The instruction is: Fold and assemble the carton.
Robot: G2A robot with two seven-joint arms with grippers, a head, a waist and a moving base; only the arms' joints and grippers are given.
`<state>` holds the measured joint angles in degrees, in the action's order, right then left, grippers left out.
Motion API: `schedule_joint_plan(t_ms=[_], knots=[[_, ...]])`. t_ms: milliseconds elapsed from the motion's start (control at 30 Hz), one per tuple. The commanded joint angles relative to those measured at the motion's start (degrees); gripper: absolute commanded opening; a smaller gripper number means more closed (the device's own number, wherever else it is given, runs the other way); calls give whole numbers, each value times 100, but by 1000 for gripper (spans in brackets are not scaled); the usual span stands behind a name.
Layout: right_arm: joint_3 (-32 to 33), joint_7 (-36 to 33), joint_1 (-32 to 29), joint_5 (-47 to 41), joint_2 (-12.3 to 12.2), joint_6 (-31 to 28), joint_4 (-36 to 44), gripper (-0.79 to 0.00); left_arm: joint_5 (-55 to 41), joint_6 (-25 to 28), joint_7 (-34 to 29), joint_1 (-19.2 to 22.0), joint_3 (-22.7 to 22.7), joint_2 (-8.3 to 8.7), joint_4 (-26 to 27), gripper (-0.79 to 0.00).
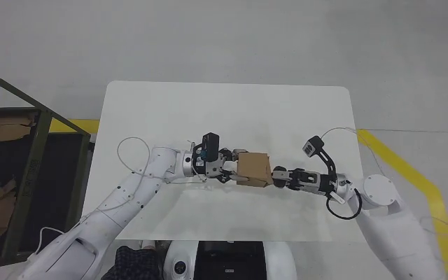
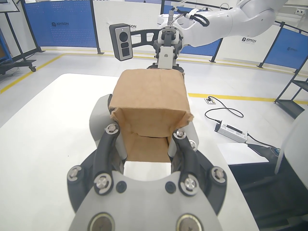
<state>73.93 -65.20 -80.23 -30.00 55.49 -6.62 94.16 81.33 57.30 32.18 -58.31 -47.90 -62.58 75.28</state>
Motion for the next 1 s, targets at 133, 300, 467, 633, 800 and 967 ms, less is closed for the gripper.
schedule_joint_plan(t_ms=[133, 300, 467, 633, 800, 967], knots=[[-77, 54, 80, 8, 18, -14, -53, -785, 20, -13, -35, 6, 11, -15, 44, -431], [-118, 122, 156, 109, 25, 20, -86, -785, 52, -7, -47, 10, 4, -19, 60, -431], [-82, 191, 175, 146, 21, 39, -127, -785, 72, 8, -48, 3, -5, -21, 47, -434], [-13, 208, 145, 162, 8, 51, -137, -785, 64, 25, -50, -7, -22, -23, 44, -434], [-39, 218, 155, 197, 11, 74, -68, -785, 62, 36, -79, -3, -10, -33, 50, -434], [-88, 241, 216, 252, 18, 98, -71, -785, 70, 36, -110, 14, 6, -47, 40, -434]])
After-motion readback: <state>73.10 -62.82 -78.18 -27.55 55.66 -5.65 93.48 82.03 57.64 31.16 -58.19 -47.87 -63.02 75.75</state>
